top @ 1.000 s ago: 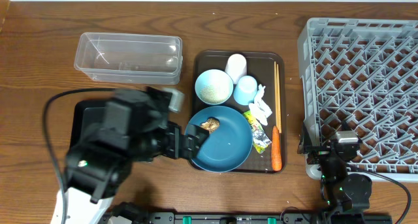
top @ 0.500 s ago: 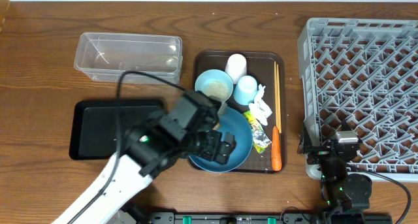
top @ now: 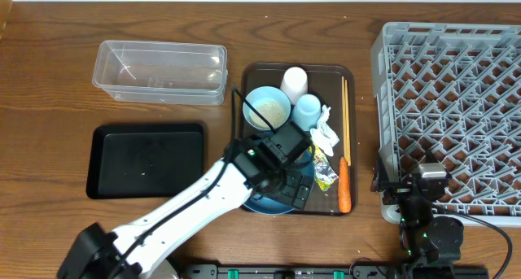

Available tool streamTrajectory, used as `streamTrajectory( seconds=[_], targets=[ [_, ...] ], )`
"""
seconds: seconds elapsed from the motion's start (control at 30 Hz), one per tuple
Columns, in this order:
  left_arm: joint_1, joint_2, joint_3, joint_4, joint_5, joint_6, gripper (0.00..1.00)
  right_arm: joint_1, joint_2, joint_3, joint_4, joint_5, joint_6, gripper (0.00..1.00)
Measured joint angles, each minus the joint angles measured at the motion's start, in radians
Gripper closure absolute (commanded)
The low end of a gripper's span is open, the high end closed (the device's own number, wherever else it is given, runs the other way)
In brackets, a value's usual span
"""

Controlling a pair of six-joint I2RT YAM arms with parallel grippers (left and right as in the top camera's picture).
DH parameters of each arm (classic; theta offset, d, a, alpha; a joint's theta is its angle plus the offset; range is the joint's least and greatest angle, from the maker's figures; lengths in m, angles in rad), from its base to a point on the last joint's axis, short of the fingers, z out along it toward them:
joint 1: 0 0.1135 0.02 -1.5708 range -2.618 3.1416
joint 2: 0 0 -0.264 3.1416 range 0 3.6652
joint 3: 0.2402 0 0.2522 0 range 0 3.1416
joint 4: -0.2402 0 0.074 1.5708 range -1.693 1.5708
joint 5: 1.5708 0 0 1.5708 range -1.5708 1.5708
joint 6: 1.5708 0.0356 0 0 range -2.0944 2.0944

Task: Sort waste into correct bins and load items into the dishwasher rack
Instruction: 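Move the left gripper over the brown tray to the blue plate rim, then close the left gripper on the blue plate's right rim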

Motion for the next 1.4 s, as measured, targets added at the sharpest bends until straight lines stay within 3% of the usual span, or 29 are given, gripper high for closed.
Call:
streamTrajectory(
  seconds=[0.47, 1.4],
  targets=[
    [-0.080, 0.035, 0.000, 0.072, -0.137, -0.101, 0.02, 0.000, 0.000, 0.000, 0.000, 0.000, 0.000, 0.01],
    [-0.123, 0.215, 0.000, 0.160, -0.142, -0.111, 0.02, 0.000, 0.000, 0.000, 0.000, 0.000, 0.000, 0.01]
  ],
)
